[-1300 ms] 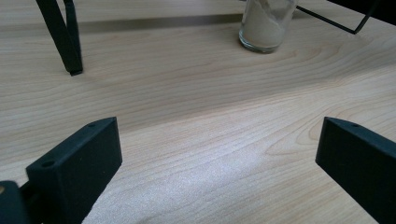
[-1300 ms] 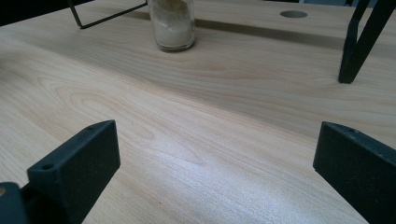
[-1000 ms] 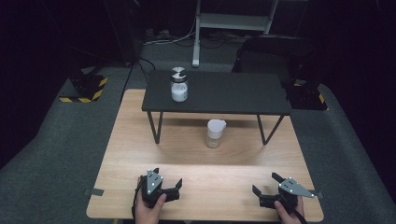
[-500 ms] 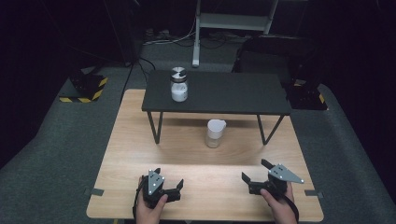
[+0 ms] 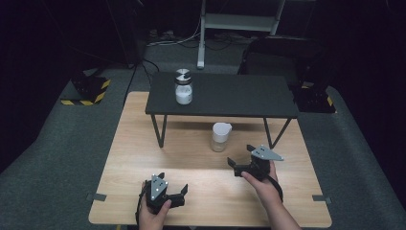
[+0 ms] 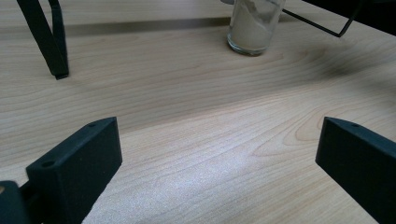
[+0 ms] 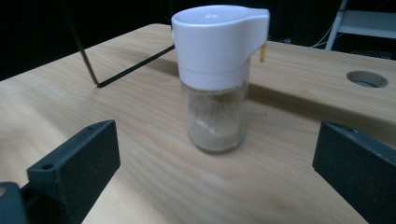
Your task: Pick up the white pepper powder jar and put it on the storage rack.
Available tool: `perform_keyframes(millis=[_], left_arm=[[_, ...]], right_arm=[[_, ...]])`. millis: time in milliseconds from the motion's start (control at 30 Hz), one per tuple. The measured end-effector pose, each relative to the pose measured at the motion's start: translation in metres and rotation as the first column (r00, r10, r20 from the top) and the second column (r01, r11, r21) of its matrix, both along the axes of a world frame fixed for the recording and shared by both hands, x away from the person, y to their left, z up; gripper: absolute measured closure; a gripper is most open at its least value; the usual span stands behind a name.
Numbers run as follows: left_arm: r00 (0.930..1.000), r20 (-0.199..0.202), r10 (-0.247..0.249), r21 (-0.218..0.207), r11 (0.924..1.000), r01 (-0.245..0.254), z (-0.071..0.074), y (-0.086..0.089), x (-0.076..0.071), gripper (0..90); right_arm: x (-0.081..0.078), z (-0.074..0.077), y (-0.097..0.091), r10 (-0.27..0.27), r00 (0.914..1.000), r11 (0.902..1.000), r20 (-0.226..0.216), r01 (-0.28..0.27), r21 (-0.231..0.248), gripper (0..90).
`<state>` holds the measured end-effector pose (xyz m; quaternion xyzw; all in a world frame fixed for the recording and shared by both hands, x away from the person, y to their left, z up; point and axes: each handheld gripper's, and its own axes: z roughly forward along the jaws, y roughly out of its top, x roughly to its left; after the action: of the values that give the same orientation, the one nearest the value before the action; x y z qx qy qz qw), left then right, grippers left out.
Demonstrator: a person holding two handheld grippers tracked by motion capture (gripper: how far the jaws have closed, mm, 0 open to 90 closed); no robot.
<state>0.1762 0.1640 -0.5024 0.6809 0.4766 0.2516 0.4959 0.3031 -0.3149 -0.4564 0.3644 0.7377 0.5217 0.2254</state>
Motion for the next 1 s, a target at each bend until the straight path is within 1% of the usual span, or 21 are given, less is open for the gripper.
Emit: perform_keyframes(millis=[33, 67, 100, 133, 200, 300, 400, 433, 467, 533, 567, 600, 733, 767, 867, 1000], left_arm=[[1.0, -0.001, 0.001, -0.002, 1.0, -0.001, 0.0, 0.0, 0.0, 0.6], [1.0, -0.001, 0.0, -0.003, 1.0, 0.0, 0.0, 0.001, 0.0, 0.5], [1.0, -0.001, 0.0, -0.004, 1.0, 0.0, 0.0, 0.001, 0.0, 0.6], [1.0, -0.001, 0.0, -0.004, 1.0, 0.0, 0.0, 0.001, 0.0, 0.6], [1.0, -0.002, 0.002, -0.004, 1.0, -0.002, 0.0, 0.0, 0.0, 0.6], [1.0, -0.002, 0.002, -0.007, 1.0, -0.002, 0.0, 0.001, 0.0, 0.6], [1.0, -0.002, 0.004, -0.012, 0.9999, -0.004, -0.001, 0.001, 0.0, 0.6], [1.0, -0.001, 0.003, -0.013, 0.9999, -0.003, -0.001, 0.002, -0.001, 0.6], [1.0, -0.003, 0.004, -0.014, 0.9999, -0.004, -0.001, 0.002, -0.001, 0.6], [1.0, -0.002, 0.005, -0.018, 0.9998, -0.005, -0.001, 0.003, -0.001, 0.6], [1.0, -0.003, 0.005, -0.019, 0.9998, -0.005, -0.001, 0.003, -0.001, 0.6], [0.9999, -0.006, 0.009, -0.02, 0.9998, -0.009, -0.001, 0.003, -0.001, 0.6], [1.0, -0.006, 0.007, -0.018, 0.9998, -0.007, -0.001, 0.003, -0.001, 0.6], [1.0, -0.005, 0.007, -0.019, 0.9998, -0.007, -0.001, 0.003, -0.001, 0.6], [0.9999, -0.008, 0.007, -0.022, 0.9997, -0.007, -0.001, 0.004, 0.0, 0.6], [0.9999, -0.01, 0.007, -0.026, 0.9996, -0.008, -0.001, 0.004, 0.0, 0.6]], right_arm=[[0.004, 0.0, 0.003, -0.001, 1.0, 1.0, -0.004, 0.001, -0.002, 0.7], [0.012, -0.002, 0.01, -0.005, 1.0, 1.0, -0.005, 0.005, -0.005, 1.2], [0.017, -0.004, 0.014, -0.005, 1.0, 0.9999, 0.0, 0.005, -0.01, 1.4], [0.017, -0.004, 0.014, -0.005, 1.0, 0.9999, 0.0, 0.005, -0.01, 1.4], [0.027, -0.006, 0.023, -0.005, 1.0, 0.9998, 0.004, 0.005, -0.017, 3.1], [0.038, -0.011, 0.034, -0.017, 0.9998, 0.9996, 0.002, 0.017, -0.02, 6.0], [0.045, -0.016, 0.044, -0.035, 0.9994, 0.9992, 0.006, 0.035, -0.02, 11.7], [0.047, -0.019, 0.047, -0.043, 0.9991, 0.999, 0.007, 0.043, -0.013, 16.1], [0.048, -0.02, 0.05, -0.048, 0.9987, 0.9987, 0.016, 0.048, -0.015, 17.8], [0.049, -0.02, 0.052, -0.049, 0.9986, 0.9987, 0.02, 0.049, -0.014, 19.0], [0.049, -0.021, 0.058, -0.056, 0.9979, 0.9983, 0.03, 0.057, -0.014, 22.0], [0.05, -0.021, 0.061, -0.061, 0.9976, 0.998, 0.033, 0.061, -0.014, 22.7], [0.052, -0.021, 0.067, -0.075, 0.9966, 0.9971, 0.035, 0.075, -0.013, 25.6], [0.053, -0.02, 0.071, -0.092, 0.9952, 0.9957, 0.033, 0.092, -0.007, 27.3], [0.055, -0.019, 0.074, -0.096, 0.995, 0.9953, 0.025, 0.097, -0.006, 29.5], [0.055, -0.017, 0.075, -0.1, 0.9948, 0.9949, 0.023, 0.1, -0.016, 30.3]])
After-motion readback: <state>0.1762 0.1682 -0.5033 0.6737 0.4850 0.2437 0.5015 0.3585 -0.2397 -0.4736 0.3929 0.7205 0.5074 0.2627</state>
